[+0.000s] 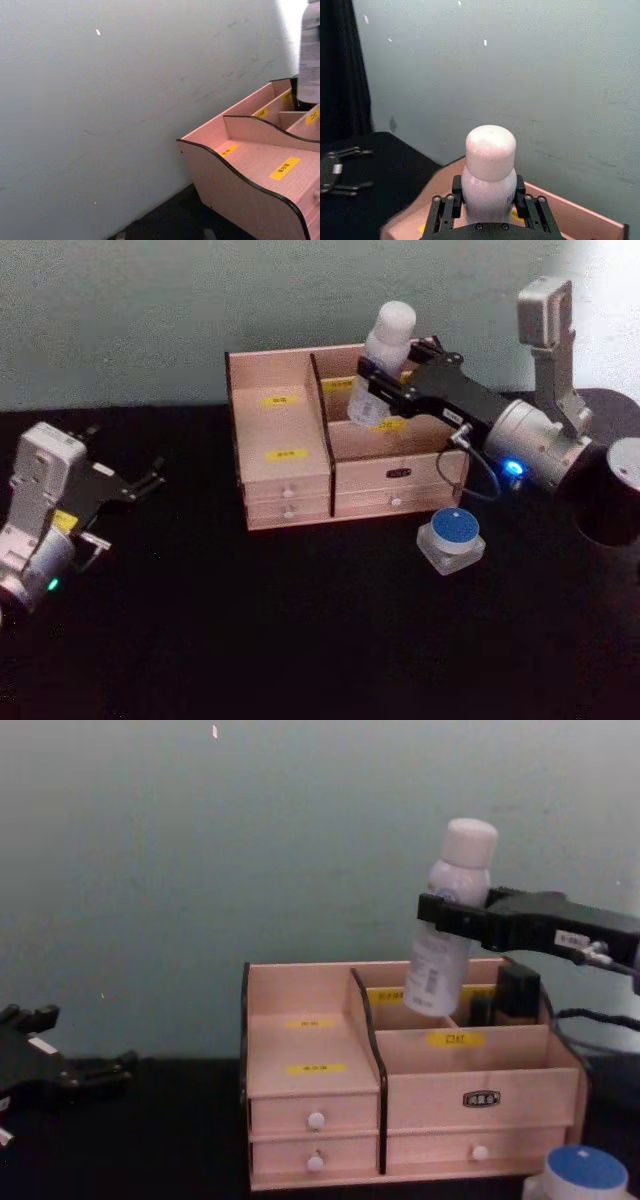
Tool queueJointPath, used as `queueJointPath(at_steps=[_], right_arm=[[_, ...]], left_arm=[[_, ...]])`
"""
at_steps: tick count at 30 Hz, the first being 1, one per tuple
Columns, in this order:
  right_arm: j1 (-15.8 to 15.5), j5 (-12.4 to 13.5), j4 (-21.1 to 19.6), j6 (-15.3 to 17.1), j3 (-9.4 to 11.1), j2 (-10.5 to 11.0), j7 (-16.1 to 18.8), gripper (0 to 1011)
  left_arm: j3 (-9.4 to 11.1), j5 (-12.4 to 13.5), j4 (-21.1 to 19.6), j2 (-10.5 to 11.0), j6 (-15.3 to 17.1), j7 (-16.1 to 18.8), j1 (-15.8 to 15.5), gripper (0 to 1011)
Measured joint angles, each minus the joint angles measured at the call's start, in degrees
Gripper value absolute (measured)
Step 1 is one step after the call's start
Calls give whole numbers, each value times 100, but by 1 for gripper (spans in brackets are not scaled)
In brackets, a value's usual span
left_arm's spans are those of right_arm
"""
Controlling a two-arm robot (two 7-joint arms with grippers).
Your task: Pick up the facial cleanser and watermelon frost from the table and place them into the tiered storage box.
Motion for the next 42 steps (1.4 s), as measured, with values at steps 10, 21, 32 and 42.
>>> queueJointPath(at_steps=[10, 21, 32, 42], right_arm=[[468, -280, 775, -98, 8, -319, -120, 594], [799, -473, 1405, -193, 34, -572, -77, 594], [1014, -605, 1882, -287, 50, -764, 26, 594], [1184, -726, 2308, -377, 41, -931, 111, 594]], left_arm=[[0, 0, 0, 0, 0, 0, 0, 1001], [0, 0, 0, 0, 0, 0, 0, 1001], [0, 0, 0, 0, 0, 0, 0, 1001], [0, 0, 0, 0, 0, 0, 0, 1001]])
